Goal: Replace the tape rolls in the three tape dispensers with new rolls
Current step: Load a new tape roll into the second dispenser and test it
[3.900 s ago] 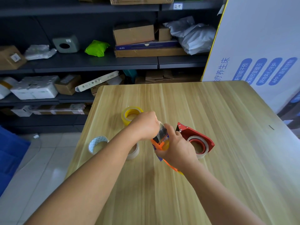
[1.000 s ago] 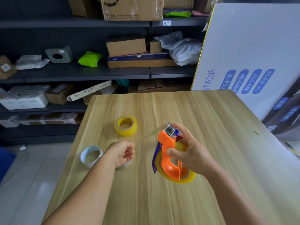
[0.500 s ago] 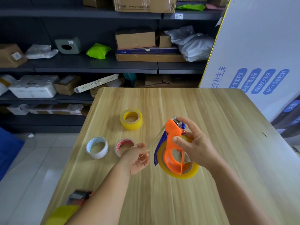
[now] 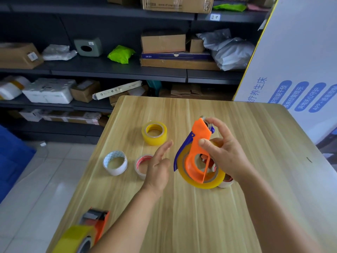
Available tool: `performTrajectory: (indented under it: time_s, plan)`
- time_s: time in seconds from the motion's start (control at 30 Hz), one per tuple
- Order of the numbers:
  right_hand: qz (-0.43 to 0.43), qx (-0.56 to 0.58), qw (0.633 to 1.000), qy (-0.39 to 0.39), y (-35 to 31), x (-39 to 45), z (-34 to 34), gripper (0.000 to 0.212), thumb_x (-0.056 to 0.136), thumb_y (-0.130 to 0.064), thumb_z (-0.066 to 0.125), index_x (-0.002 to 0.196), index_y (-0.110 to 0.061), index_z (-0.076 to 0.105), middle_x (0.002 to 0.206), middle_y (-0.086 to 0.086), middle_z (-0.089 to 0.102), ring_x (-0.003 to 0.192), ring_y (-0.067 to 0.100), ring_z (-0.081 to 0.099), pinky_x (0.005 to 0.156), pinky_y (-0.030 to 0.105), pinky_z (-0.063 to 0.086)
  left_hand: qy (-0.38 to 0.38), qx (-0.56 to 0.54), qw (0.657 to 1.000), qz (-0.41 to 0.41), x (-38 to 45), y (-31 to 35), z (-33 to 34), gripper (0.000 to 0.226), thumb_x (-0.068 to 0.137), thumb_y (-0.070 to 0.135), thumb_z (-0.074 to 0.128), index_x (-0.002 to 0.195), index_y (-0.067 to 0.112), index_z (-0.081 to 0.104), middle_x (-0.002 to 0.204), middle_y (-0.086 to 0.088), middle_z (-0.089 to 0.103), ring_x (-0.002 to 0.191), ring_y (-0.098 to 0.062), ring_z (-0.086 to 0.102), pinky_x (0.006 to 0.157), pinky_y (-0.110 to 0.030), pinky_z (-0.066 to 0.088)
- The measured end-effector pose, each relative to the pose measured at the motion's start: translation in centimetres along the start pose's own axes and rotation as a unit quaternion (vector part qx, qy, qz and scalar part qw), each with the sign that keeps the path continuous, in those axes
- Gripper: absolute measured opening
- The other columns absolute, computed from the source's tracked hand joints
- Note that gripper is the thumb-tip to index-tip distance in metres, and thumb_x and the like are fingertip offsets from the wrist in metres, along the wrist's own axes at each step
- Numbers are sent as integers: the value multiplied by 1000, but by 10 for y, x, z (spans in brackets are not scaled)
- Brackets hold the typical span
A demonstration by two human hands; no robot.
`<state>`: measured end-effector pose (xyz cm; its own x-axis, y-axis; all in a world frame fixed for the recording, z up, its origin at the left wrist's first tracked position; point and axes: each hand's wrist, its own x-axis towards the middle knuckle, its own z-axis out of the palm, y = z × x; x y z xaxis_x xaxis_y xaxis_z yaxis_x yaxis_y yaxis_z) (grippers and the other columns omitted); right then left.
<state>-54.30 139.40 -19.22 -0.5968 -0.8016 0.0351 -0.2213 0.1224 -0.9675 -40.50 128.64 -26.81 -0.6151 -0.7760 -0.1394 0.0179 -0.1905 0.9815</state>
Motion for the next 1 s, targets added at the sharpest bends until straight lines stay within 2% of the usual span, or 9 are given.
performTrajectory:
  time_s: [0.1, 0.17, 0.33, 0.4, 0.5, 0.63, 0.73, 0.83, 1.0]
  plan:
    - [4, 2, 1000, -1, 2, 2, 3, 48, 88, -17, 67, 122, -46, 49, 66, 1, 62, 57, 6, 62, 52, 17, 50, -80, 23, 996, 43, -4, 4, 2, 44, 85, 17, 40, 124, 24, 59, 123, 15, 64, 122, 0, 52, 98, -16, 41]
    - [8, -1, 1000, 2, 4, 3, 3, 47, 88, -18, 67, 122, -46, 49, 67, 2, 63, 58, 7, 63, 52, 17, 50, -101, 29, 993, 45, -7, 4, 4, 40, 88, 17, 36, 117, 28, 61, 108, 22, 70, 108, 4, 59, 91, -13, 44]
    - [25, -15, 999, 23, 14, 9, 4, 46, 87, -25, 68, 118, -51, 48, 72, 5, 66, 64, 16, 67, 55, 22, 53, -100, 31, 994, 26, -7, -11, 0, 52, 85, 23, 52, 137, 16, 48, 133, 6, 60, 125, -2, 52, 105, -23, 42]
    - [34, -15, 999, 33, 16, 11, 4, 45, 87, -26, 68, 118, -51, 48, 74, 6, 66, 65, 17, 67, 54, 23, 53, -98, 30, 995, 7, -6, -13, 1, 58, 79, 19, 60, 135, 19, 42, 134, 4, 56, 121, 0, 55, 99, -18, 45]
    - [46, -18, 998, 45, 16, 13, 6, 43, 86, -29, 68, 116, -53, 48, 79, 10, 68, 69, 20, 70, 54, 25, 55, -94, 45, 994, 14, -2, -18, 3, 51, 76, 11, 63, 125, 23, 52, 127, -3, 62, 114, -7, 61, 92, -20, 49]
    - [64, -26, 996, 60, 16, 15, 7, 42, 86, -34, 68, 118, -52, 48, 79, 11, 68, 65, 16, 69, 50, 20, 52, -81, 44, 995, 22, 2, -23, 1, 54, 74, 12, 66, 127, 23, 58, 136, -11, 52, 118, -15, 60, 99, -31, 49]
    - [75, -47, 994, 61, 17, 18, 7, 42, 86, -40, 66, 120, -54, 45, 79, 7, 70, 61, 14, 70, 54, 28, 57, -107, 37, 994, -6, -1, -27, 1, 73, 69, 23, 72, 137, 21, 47, 139, -2, 53, 127, -11, 53, 111, -41, 38]
    - [82, -51, 993, 66, 18, 21, 8, 43, 85, -43, 66, 121, -53, 44, 81, 5, 70, 61, 17, 71, 61, 36, 60, -104, 40, 993, -29, -8, -29, 1, 90, 62, 32, 79, 140, 27, 36, 140, 13, 50, 132, -4, 45, 117, -40, 28]
    - [105, -59, 990, 76, 28, 26, 17, 44, 81, -50, 68, 117, -57, 44, 84, 4, 68, 68, 23, 71, 68, 47, 60, -140, 63, 988, -32, -21, -33, 3, 103, 63, 28, 84, 147, 34, 23, 144, 16, 47, 133, -4, 43, 115, -40, 29]
